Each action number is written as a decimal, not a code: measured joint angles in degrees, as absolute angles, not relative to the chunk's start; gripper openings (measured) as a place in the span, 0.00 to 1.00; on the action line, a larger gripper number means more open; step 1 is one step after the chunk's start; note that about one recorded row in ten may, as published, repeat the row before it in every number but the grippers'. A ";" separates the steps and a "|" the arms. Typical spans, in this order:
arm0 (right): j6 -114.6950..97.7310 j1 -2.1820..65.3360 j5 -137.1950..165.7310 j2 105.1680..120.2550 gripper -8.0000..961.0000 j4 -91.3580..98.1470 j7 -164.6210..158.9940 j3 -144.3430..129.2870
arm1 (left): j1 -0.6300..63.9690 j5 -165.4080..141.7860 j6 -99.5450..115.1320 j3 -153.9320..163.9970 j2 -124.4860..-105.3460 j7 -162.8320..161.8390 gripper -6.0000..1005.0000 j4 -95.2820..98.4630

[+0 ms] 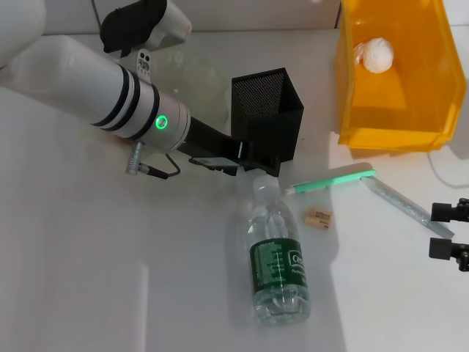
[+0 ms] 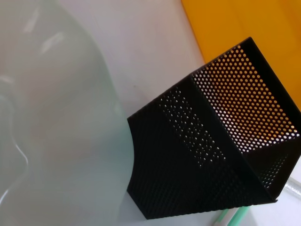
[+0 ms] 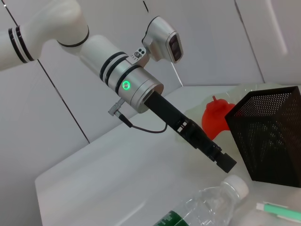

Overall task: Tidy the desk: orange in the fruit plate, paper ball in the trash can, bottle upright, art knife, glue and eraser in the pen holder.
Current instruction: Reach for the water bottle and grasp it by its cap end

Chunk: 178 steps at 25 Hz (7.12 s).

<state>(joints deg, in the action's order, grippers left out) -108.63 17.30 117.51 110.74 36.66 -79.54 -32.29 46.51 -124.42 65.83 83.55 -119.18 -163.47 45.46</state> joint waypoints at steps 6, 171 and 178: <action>-108.62 18.11 117.51 110.91 0.78 36.51 -79.54 -32.64 | 46.32 -124.42 65.21 84.30 -119.18 -163.48 0.73 44.28; -98.49 22.45 119.18 113.79 0.77 32.87 -76.35 -32.87 | 45.06 -115.55 57.74 94.67 -119.18 -158.97 0.73 44.77; -98.06 22.79 119.18 113.90 0.77 32.56 -75.74 -32.87 | 45.36 -115.54 56.96 95.21 -119.18 -159.03 0.73 43.65</action>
